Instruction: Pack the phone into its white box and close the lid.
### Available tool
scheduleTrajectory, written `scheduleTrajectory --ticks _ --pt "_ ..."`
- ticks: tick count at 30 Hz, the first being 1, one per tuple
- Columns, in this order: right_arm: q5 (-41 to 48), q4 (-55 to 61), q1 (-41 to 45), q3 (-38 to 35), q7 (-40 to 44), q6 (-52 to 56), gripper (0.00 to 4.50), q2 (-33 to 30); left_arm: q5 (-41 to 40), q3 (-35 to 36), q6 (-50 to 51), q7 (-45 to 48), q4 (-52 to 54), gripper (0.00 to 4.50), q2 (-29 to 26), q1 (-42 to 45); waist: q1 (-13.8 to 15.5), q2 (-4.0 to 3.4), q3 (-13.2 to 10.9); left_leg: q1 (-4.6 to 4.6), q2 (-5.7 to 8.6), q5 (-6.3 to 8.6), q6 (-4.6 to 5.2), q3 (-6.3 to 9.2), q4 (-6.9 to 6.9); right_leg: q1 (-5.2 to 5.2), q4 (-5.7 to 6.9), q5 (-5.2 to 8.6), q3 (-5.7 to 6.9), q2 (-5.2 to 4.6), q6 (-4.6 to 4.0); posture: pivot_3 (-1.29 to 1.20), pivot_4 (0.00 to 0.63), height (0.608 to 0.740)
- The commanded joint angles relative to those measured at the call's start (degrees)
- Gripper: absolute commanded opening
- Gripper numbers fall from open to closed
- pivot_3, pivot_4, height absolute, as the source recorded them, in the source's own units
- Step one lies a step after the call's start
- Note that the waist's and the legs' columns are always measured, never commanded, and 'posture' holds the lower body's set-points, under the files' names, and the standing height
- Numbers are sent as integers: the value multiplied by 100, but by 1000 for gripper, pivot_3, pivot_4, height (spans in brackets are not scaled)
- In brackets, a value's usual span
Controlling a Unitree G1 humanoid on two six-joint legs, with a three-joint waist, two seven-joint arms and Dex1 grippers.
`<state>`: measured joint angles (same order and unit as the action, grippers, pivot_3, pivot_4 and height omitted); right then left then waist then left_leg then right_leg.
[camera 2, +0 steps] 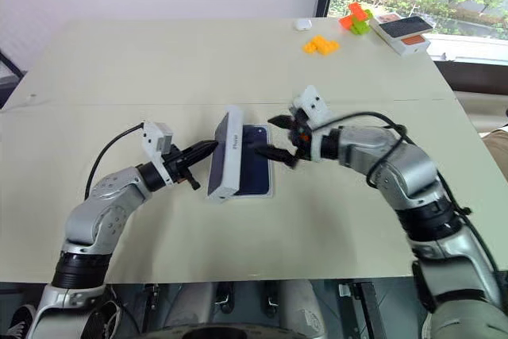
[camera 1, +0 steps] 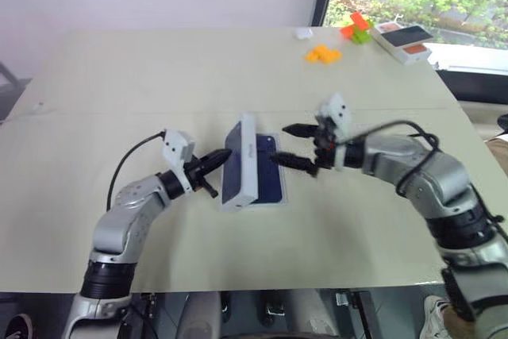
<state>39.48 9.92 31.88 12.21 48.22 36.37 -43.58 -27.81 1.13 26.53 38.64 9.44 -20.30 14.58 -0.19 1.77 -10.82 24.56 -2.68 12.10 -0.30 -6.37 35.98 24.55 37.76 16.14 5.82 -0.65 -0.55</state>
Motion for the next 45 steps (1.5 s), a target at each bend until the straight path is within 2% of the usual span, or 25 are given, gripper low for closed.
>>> scheduleTrajectory --ticks 1,6,14,22,30,36,37,38,42,43,44,45 --pt "-257 60 37 -171 731 -409 4463 -150 157 -135 -230 -129 -36 0 203 208 4 2 -1 0 0 0 0 0 2 0 0 0 0 0 0 0 150 737" --pt "-673 114 -114 -102 1272 -700 4463 -242 240 -240 -290 -195 -123 0 443 373 79 2 -1 -2 -1 0 0 0 4 -2 1 -1 0 2 1 0 150 737" --pt "-985 -7 -27 -156 1335 -695 4463 54 360 -232 -409 -184 -317 0 565 614 93 2 -1 -2 0 0 0 1 10 -5 1 -3 0 1 2 0 150 737" --pt "-1258 -321 172 -268 1132 -717 4463 384 -142 277 283 -354 509 0 176 590 87 3 -2 -2 -1 -1 0 1 8 -5 3 -3 0 2 1 0 150 737" --pt "-1795 -633 209 -234 1103 -1224 4463 495 -453 959 876 -390 1277 0 -692 -415 82 1 -1 -7 -1 -1 -1 1 11 -7 12 -3 0 0 0 0 150 737" --pt "-2291 -1178 437 -159 961 -1591 4463 747 -326 1063 968 -562 1266 0 -899 -1013 87 0 -1 -10 -1 -1 -1 1 18 -9 16 -5 -1 -3 -3 0 150 737" --pt "-2375 -1229 461 -132 953 -1634 3968 774 -280 1037 945 -617 1253 0 -878 -1068 93 0 -1 -9 -1 -1 -1 1 18 -9 17 -5 -1 -3 -3 0 150 737" --pt "-2421 -1261 480 -134 919 -1639 3716 823 -317 1047 993 -647 1257 0 -859 -1126 96 0 -1 -9 -1 -1 -1 1 18 -9 17 -4 -1 -3 -3 0 150 737" --pt "-2564 -1273 467 -114 893 -1696 1597 928 -315 925 1112 -664 1134 0 -821 -1262 88 0 -1 -9 -1 -1 -1 1 17 -9 17 -5 -1 -4 -3 0 150 737" --pt "-2592 -1262 452 -108 886 -1706 1185 952 -287 863 1132 -672 1066 0 -800 -1257 90 0 -1 -9 -1 -1 -1 1 17 -9 17 -5 -1 -4 -3 0 150 737" --pt "-2618 -1241 435 -93 896 -1714 545 970 -217 782 1090 -661 995 0 -799 -1251 90 0 -1 -9 -1 -1 -1 1 17 -9 18 -5 -1 -4 -4 0 150 737" --pt "-2645 -1181 400 -73 880 -1709 159 999 -108 657 975 -623 876 0 -781 -1224 89 0 -1 -10 -1 -1 -1 1 17 -9 18 -5 -1 -4 -4 0 150 737"
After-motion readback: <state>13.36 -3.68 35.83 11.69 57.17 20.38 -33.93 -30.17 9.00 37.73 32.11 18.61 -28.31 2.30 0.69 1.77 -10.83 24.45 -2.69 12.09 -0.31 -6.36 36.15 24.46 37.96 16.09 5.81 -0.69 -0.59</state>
